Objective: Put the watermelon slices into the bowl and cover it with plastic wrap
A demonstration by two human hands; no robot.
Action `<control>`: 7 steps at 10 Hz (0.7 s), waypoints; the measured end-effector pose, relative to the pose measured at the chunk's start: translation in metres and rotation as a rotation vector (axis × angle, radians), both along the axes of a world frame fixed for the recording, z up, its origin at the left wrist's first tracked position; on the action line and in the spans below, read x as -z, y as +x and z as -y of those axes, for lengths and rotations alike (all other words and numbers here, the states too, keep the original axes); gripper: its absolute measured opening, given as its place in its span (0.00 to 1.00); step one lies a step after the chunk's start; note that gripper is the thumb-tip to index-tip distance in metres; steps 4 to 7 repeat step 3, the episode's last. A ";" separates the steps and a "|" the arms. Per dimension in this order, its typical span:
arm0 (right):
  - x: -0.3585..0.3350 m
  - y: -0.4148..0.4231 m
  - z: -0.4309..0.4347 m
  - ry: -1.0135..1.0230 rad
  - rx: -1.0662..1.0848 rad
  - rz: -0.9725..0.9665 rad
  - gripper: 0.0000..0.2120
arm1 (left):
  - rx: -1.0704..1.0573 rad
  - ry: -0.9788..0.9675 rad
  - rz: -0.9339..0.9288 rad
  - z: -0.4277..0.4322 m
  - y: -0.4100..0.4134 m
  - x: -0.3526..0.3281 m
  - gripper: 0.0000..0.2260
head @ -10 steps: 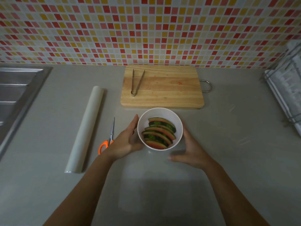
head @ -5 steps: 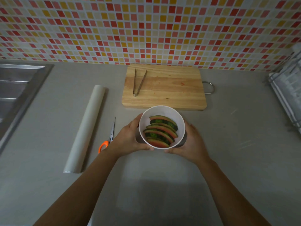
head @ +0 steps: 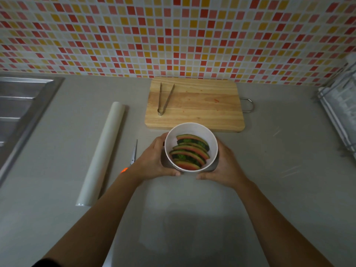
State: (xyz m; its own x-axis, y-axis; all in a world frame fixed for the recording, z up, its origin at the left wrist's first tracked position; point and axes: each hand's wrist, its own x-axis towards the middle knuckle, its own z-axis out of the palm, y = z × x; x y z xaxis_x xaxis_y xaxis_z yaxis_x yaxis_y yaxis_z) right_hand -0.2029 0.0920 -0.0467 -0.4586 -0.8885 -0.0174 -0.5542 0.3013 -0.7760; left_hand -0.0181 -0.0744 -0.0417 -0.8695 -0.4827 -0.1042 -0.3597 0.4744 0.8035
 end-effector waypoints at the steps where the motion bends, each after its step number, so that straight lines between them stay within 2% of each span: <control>1: 0.005 -0.009 -0.007 0.175 -0.061 -0.067 0.62 | 0.047 -0.111 0.156 0.006 0.009 0.002 0.56; 2: 0.000 -0.020 -0.012 0.294 -0.032 -0.029 0.60 | 0.030 -0.188 0.189 0.011 0.011 -0.004 0.49; 3: -0.025 -0.033 -0.017 0.226 0.042 0.009 0.52 | -0.106 -0.316 0.103 0.017 0.003 -0.033 0.35; 7: -0.025 -0.033 -0.017 0.226 0.042 0.009 0.52 | -0.106 -0.316 0.103 0.017 0.003 -0.033 0.35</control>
